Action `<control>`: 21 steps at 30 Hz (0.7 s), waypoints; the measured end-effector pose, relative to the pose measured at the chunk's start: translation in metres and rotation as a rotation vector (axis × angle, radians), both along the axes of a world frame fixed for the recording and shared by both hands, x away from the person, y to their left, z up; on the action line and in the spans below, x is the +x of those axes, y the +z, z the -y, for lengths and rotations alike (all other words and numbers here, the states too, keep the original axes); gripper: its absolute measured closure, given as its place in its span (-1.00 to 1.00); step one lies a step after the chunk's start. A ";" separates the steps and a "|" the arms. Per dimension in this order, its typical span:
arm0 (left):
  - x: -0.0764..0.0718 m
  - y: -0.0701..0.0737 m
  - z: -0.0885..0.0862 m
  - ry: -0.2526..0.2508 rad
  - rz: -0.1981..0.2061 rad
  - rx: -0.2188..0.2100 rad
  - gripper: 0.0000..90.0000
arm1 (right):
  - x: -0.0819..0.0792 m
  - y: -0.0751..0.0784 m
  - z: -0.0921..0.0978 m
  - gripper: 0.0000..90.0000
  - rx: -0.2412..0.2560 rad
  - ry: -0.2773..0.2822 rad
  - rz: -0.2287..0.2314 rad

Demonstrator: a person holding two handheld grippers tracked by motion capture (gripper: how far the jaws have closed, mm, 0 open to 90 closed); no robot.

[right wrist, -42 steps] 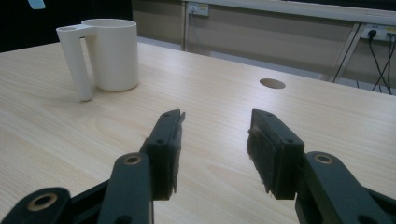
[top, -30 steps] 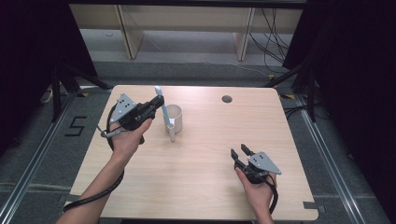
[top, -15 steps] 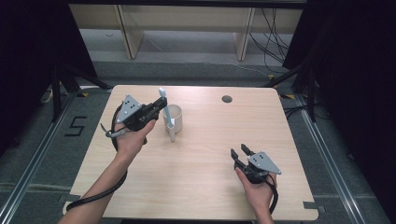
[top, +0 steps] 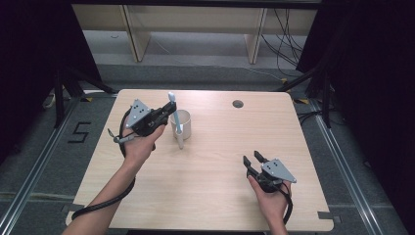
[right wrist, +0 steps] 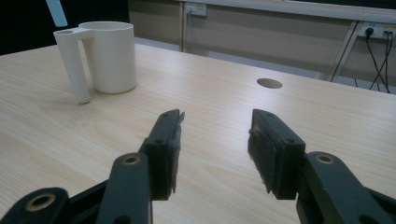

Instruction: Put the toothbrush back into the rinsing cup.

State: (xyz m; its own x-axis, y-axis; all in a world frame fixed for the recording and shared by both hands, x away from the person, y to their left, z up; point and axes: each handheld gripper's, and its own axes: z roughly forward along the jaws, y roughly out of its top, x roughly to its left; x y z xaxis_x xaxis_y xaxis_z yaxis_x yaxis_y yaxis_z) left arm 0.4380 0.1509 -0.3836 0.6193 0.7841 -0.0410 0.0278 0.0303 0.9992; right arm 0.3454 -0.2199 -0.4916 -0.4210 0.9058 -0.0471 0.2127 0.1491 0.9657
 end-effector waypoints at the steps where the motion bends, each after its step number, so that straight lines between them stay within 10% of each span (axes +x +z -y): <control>1: 0.000 0.000 0.000 0.000 0.000 0.000 0.91 | 0.000 0.000 0.000 0.20 0.000 0.000 0.000; 21: 0.004 -0.007 0.001 0.002 -0.014 0.007 0.91 | 0.000 0.001 -0.002 0.20 0.013 0.005 -0.014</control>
